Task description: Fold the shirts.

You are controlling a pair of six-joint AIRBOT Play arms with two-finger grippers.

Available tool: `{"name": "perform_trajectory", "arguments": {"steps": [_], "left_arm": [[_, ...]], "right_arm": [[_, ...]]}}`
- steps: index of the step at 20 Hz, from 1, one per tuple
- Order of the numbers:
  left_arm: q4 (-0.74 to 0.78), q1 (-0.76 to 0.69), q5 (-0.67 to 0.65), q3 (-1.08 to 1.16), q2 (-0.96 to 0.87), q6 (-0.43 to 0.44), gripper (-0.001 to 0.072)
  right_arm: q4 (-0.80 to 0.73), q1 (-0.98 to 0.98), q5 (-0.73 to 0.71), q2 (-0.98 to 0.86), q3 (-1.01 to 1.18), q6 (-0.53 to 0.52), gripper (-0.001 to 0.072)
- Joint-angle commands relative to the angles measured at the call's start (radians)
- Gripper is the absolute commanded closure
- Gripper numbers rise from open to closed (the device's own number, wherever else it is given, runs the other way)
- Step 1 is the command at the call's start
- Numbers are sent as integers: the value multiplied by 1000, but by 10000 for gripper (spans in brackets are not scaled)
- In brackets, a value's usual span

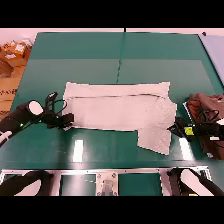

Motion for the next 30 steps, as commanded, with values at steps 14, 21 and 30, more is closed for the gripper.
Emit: {"name": "perform_trajectory", "arguments": {"steps": [14,21,30], "left_arm": [[71,9,-69,18,0,3,684],[71,9,-68,18,0,3,684],[83,10,-125,29,1,33,684]], "right_arm": [[13,6,122,0,-166,-9,376],[20,35,95,0,-156,-9,499],[123,35,83,1,-149,-73,698]]}}
